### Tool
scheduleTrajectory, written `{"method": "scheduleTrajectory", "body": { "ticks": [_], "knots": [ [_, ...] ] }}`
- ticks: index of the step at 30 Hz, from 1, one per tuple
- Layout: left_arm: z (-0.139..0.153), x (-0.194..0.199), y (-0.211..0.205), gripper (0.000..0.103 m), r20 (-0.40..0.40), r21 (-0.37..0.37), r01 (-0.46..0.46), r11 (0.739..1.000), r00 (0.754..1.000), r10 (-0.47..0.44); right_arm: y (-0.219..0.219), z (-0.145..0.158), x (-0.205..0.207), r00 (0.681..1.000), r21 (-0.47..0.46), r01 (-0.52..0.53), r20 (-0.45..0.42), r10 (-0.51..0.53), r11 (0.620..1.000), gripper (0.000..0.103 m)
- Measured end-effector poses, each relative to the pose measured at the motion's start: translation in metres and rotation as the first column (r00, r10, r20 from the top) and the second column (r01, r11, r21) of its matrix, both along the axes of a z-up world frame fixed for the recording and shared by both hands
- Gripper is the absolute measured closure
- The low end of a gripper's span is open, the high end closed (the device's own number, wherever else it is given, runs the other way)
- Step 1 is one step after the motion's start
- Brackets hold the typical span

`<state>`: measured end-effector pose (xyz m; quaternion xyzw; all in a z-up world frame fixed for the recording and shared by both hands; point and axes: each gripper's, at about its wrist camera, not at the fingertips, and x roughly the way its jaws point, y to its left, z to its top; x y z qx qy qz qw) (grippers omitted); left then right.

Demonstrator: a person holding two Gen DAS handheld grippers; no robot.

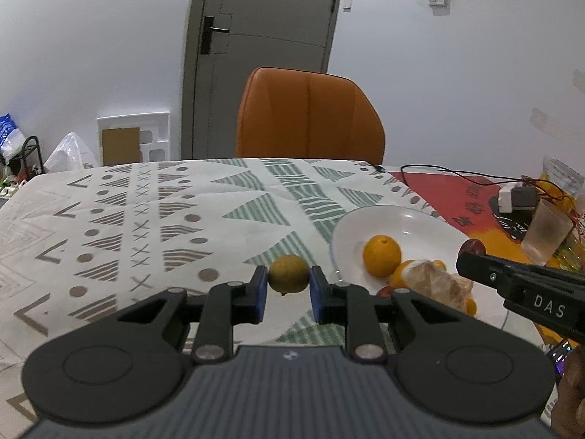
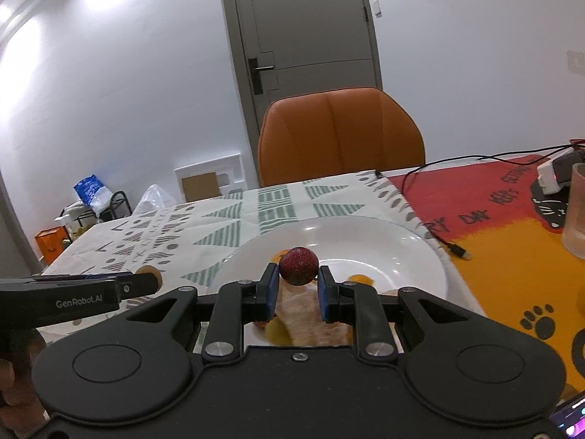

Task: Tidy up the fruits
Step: 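Place the plum in the plate with the right tool while the left tool drops its yellow fruit in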

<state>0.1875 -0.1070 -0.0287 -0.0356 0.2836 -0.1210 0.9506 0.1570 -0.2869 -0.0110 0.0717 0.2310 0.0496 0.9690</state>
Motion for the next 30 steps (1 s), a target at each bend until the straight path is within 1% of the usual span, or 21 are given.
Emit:
{"method": "scheduleTrajectory", "body": {
  "ticks": [13, 27, 29, 30],
  "knots": [
    [0.005, 0.012, -0.039, 0.08, 0.014, 0.033, 0.064, 0.997, 0.998, -0.065, -0.034, -0.002, 0.004, 0.999, 0.024, 0.049, 0.0, -0.049, 0.998, 0.082],
    [0.013, 0.026, -0.065, 0.08, 0.031, 0.047, 0.109, 0.993, 0.993, -0.111, -0.053, -0.005, 0.011, 0.997, 0.036, 0.079, -0.002, -0.079, 0.996, 0.082],
    [0.014, 0.026, -0.066, 0.076, 0.038, 0.049, 0.103, 0.993, 0.994, -0.105, -0.054, -0.006, 0.012, 0.997, 0.036, 0.08, -0.001, -0.08, 0.996, 0.082],
    [0.015, 0.026, -0.067, 0.076, 0.037, 0.051, 0.104, 0.993, 0.994, -0.106, -0.054, -0.006, 0.013, 0.997, 0.034, 0.081, -0.002, -0.081, 0.996, 0.082]
  ]
}}
